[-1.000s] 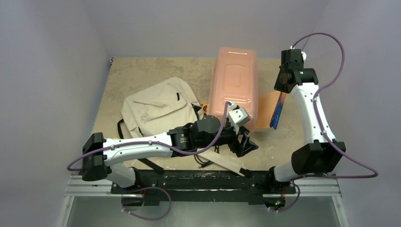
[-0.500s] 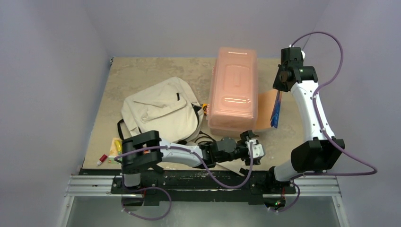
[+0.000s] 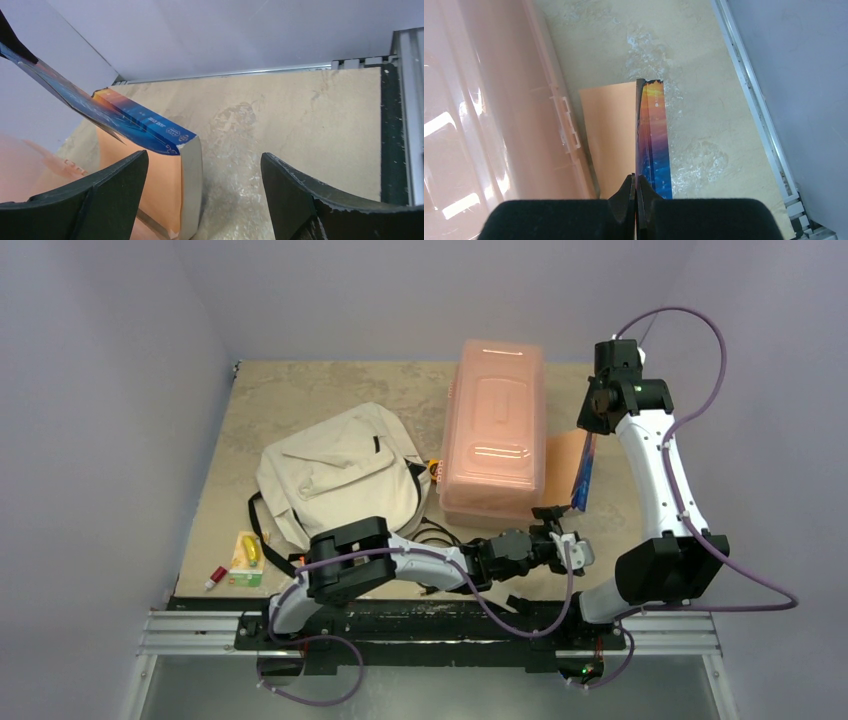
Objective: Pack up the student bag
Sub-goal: Pick up the book from the center of the board.
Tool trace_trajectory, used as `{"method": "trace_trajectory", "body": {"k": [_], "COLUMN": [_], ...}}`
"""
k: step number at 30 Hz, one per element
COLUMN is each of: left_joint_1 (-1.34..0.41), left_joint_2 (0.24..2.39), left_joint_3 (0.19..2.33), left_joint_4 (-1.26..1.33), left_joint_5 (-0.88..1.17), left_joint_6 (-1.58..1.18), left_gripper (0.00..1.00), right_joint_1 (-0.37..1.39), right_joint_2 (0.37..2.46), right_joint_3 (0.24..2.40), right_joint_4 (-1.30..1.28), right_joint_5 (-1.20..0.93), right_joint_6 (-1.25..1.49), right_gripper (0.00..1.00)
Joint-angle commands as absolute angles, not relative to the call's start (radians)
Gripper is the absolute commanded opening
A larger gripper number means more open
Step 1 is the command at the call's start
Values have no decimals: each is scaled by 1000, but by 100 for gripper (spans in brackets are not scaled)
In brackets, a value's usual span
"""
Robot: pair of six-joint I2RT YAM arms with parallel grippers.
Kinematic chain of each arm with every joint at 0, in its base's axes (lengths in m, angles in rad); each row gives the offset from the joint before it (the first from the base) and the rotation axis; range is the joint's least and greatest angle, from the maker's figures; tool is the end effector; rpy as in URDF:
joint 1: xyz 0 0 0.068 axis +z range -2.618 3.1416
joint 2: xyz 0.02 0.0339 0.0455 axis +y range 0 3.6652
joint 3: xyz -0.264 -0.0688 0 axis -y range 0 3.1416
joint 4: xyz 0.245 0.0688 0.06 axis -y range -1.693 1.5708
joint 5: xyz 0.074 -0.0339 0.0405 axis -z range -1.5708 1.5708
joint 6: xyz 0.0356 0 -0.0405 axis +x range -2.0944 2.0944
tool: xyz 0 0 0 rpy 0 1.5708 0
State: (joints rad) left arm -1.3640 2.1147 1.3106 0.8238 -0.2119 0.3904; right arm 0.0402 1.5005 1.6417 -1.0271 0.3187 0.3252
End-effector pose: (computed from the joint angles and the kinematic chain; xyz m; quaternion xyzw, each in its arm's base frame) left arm 0.1056 -0.4668 0.2067 0.4871 0.5031 -0.2667 0.6622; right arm 0.3040 0.0011 0.3872 0.1848 0.9130 -0.0867 0.3532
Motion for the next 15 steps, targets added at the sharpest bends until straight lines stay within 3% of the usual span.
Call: {"method": "trace_trajectory", "body": {"k": [1,10,15], "left_joint_1": [-1366,-1347,-1345], "left_joint_2": [2181,2282,2322], "left_joint_3": [1400,1509,1534], "left_joint_4": [885,843,872], "left_joint_5": [-302,-373,-459], "left_joint_6": [441,392,365], "left_gripper": [82,81,74], "right_joint_1": [41,41,40], "right_joint_2": [1443,1435,1438], "right_joint_3": [1700,1697,1693], "right_joint_4": [-996,-997,-995], "right_joint_5": [310,305,303], "right_joint_6": [326,321,321], "right_gripper": [0,0,0]}}
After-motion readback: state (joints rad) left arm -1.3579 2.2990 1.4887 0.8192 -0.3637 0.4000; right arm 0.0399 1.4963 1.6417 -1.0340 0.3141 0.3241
